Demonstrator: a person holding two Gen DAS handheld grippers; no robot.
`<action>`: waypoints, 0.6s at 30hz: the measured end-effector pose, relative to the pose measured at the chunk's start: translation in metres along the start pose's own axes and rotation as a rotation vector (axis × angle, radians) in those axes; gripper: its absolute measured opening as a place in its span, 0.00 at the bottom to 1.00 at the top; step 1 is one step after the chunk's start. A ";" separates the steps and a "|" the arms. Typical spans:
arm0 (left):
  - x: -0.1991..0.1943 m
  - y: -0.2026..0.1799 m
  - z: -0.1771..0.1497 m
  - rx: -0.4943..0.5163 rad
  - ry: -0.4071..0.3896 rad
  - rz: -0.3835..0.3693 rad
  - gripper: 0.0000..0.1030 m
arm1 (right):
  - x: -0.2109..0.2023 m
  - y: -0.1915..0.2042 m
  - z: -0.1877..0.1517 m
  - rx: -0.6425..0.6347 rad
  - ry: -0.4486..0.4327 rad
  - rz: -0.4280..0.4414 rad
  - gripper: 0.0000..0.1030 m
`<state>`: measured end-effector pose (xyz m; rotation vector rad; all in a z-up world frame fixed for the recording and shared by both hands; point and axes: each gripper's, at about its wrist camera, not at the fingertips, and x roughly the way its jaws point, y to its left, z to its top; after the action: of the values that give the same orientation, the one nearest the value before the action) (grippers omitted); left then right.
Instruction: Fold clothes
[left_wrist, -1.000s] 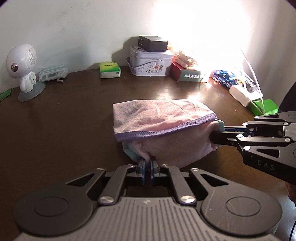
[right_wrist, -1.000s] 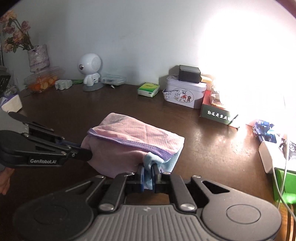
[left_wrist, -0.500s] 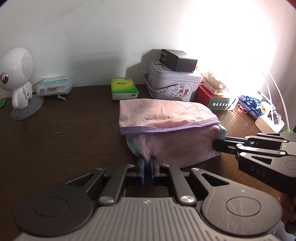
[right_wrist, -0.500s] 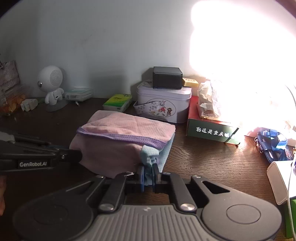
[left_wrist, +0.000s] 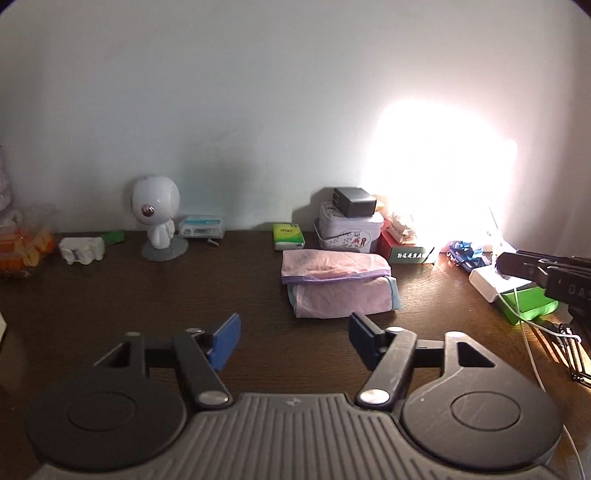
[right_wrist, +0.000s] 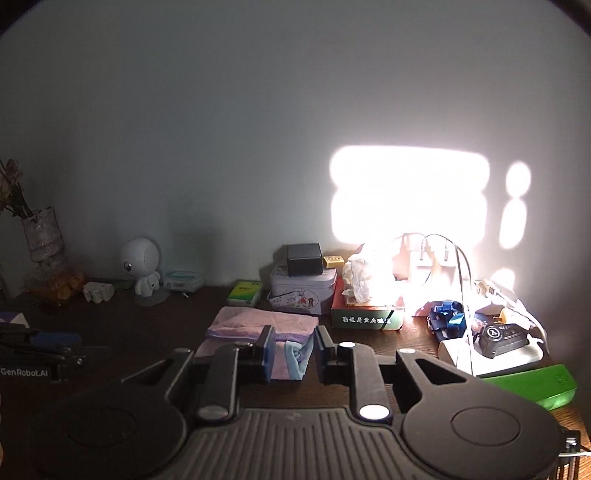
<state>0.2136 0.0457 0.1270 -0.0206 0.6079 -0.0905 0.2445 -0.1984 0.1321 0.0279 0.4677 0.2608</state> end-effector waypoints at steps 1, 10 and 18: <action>-0.017 -0.002 -0.005 -0.004 -0.018 0.004 0.84 | -0.019 0.003 0.002 -0.010 -0.010 -0.003 0.31; -0.118 -0.020 -0.094 -0.015 -0.024 0.030 1.00 | -0.162 0.031 -0.061 -0.077 -0.010 -0.031 0.70; -0.142 -0.020 -0.196 -0.033 0.036 0.060 1.00 | -0.199 0.067 -0.178 -0.060 0.064 0.018 0.87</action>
<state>-0.0159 0.0397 0.0479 -0.0333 0.6454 -0.0229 -0.0231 -0.1899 0.0675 -0.0353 0.5230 0.2936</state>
